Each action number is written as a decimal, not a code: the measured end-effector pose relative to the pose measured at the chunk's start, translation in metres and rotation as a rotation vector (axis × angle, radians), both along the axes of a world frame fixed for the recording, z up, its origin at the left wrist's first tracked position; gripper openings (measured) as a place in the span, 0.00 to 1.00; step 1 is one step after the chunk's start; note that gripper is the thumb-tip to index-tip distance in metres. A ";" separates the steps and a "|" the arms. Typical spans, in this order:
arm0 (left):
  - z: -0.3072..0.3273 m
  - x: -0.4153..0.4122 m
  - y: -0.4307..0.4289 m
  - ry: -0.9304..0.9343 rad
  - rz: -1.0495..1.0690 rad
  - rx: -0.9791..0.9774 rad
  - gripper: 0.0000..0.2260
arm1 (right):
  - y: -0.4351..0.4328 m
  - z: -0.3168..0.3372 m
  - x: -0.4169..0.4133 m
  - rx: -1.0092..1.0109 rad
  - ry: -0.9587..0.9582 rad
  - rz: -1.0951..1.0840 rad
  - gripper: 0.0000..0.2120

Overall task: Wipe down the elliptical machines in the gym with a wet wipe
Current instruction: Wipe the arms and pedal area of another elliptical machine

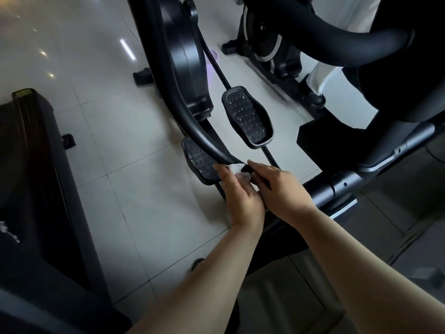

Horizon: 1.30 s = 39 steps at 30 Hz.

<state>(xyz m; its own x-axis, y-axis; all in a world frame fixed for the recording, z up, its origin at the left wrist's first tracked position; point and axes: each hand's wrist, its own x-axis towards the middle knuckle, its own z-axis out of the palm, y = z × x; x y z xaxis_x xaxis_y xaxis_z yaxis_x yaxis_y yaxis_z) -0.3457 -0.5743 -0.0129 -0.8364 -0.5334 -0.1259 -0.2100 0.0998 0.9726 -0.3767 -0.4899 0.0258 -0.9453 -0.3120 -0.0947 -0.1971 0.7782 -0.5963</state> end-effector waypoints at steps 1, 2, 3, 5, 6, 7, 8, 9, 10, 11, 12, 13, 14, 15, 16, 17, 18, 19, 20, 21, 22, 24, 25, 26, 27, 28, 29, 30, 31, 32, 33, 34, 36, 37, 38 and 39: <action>-0.001 -0.004 -0.003 -0.007 0.048 0.052 0.24 | 0.000 0.000 0.000 -0.002 0.006 -0.001 0.19; 0.000 -0.010 -0.006 0.002 0.092 0.105 0.23 | -0.001 -0.001 0.000 0.000 0.009 0.000 0.19; 0.002 -0.015 -0.007 0.047 0.133 0.137 0.23 | -0.001 -0.001 0.000 0.004 0.012 0.002 0.19; -0.001 -0.026 -0.006 0.124 0.183 0.150 0.21 | 0.000 -0.001 -0.001 0.010 0.014 0.013 0.19; 0.000 -0.026 -0.002 0.141 0.208 0.130 0.16 | 0.000 -0.001 -0.001 0.012 0.015 0.021 0.19; 0.001 -0.024 0.001 0.137 0.230 0.106 0.15 | 0.000 -0.001 -0.001 0.016 0.016 0.028 0.19; 0.002 -0.021 0.003 0.136 0.226 0.018 0.17 | 0.000 -0.001 -0.001 0.018 0.020 0.034 0.20; 0.002 -0.018 0.002 0.156 0.198 -0.064 0.20 | 0.000 -0.002 -0.001 0.018 0.023 0.039 0.20; -0.004 -0.019 0.001 0.142 0.178 -0.111 0.24 | 0.000 -0.002 -0.002 0.015 0.026 0.042 0.20; -0.011 -0.025 -0.004 0.147 0.193 -0.082 0.25 | 0.000 -0.003 -0.002 0.013 0.030 0.046 0.20; -0.011 -0.030 -0.011 0.149 0.211 0.015 0.25 | 0.001 -0.004 -0.002 0.011 0.035 0.051 0.20; -0.019 -0.040 -0.018 0.148 0.248 0.029 0.25 | 0.001 -0.005 -0.002 0.010 0.039 0.055 0.20; -0.020 -0.045 -0.024 0.168 0.271 0.018 0.26 | 0.001 -0.006 -0.001 0.010 0.042 0.057 0.20; -0.015 -0.046 -0.027 0.196 0.272 -0.014 0.27 | 0.001 -0.006 -0.002 0.010 0.043 0.057 0.20; -0.016 -0.044 -0.026 0.209 0.252 -0.046 0.28 | 0.001 -0.006 -0.002 0.009 0.044 0.057 0.20; -0.017 -0.041 -0.021 0.210 0.210 -0.005 0.28 | 0.001 -0.006 -0.002 0.009 0.046 0.059 0.20; -0.017 -0.036 -0.014 0.192 0.165 0.134 0.31 | 0.000 -0.006 -0.003 0.009 0.046 0.061 0.20; -0.014 -0.031 -0.007 0.191 0.130 0.270 0.37 | 0.001 -0.005 -0.003 0.011 0.044 0.063 0.20; -0.019 -0.027 -0.002 0.184 0.129 0.359 0.45 | 0.001 -0.004 -0.003 0.014 0.041 0.064 0.21; -0.025 -0.023 0.002 0.128 0.116 0.377 0.49 | 0.001 -0.004 -0.002 0.019 0.038 0.064 0.21; -0.024 -0.022 0.002 0.090 0.103 0.376 0.49 | 0.001 -0.003 -0.002 0.022 0.036 0.063 0.21; -0.021 -0.023 -0.010 0.102 0.064 0.269 0.40 | 0.001 -0.002 -0.002 0.013 0.041 0.063 0.21; -0.019 -0.030 -0.019 0.110 0.072 0.175 0.34 | 0.000 -0.002 -0.001 0.008 0.044 0.062 0.21; -0.020 -0.039 -0.031 0.125 0.094 0.112 0.30 | 0.000 -0.002 0.000 0.005 0.042 0.057 0.21; -0.020 -0.046 -0.041 0.155 0.146 0.083 0.29 | -0.001 -0.003 0.000 0.005 0.037 0.051 0.21; -0.020 -0.050 -0.051 0.187 0.158 0.030 0.28 | -0.002 -0.003 -0.001 0.010 0.034 0.043 0.20; -0.016 -0.053 -0.054 0.217 0.178 0.007 0.27 | -0.004 -0.004 -0.003 0.016 0.030 0.035 0.20; -0.013 -0.052 -0.053 0.235 0.195 -0.018 0.26 | -0.009 -0.004 -0.005 0.017 0.029 0.030 0.20; -0.013 -0.051 -0.048 0.224 0.183 0.019 0.23 | -0.014 -0.004 -0.008 0.007 0.027 0.033 0.20; -0.009 -0.046 -0.040 0.197 0.153 0.082 0.19 | -0.020 -0.004 -0.010 -0.008 0.021 0.044 0.20; -0.005 -0.042 -0.034 0.180 0.127 0.137 0.21 | -0.025 -0.003 -0.013 -0.023 0.014 0.058 0.20; -0.006 -0.037 -0.031 0.164 0.096 0.130 0.25 | -0.028 -0.003 -0.015 -0.035 0.007 0.071 0.20; 0.002 -0.031 -0.039 0.122 0.047 0.042 0.25 | -0.028 -0.003 -0.017 -0.054 0.006 0.086 0.20; 0.001 -0.035 -0.047 0.114 0.086 -0.001 0.25 | -0.026 -0.004 -0.016 -0.062 0.009 0.088 0.20; 0.007 -0.039 -0.056 0.161 0.132 -0.017 0.26 | -0.025 -0.004 -0.016 -0.071 0.010 0.085 0.20; 0.017 -0.048 -0.067 0.184 0.169 -0.059 0.26 | -0.025 -0.004 -0.015 -0.077 0.010 0.076 0.20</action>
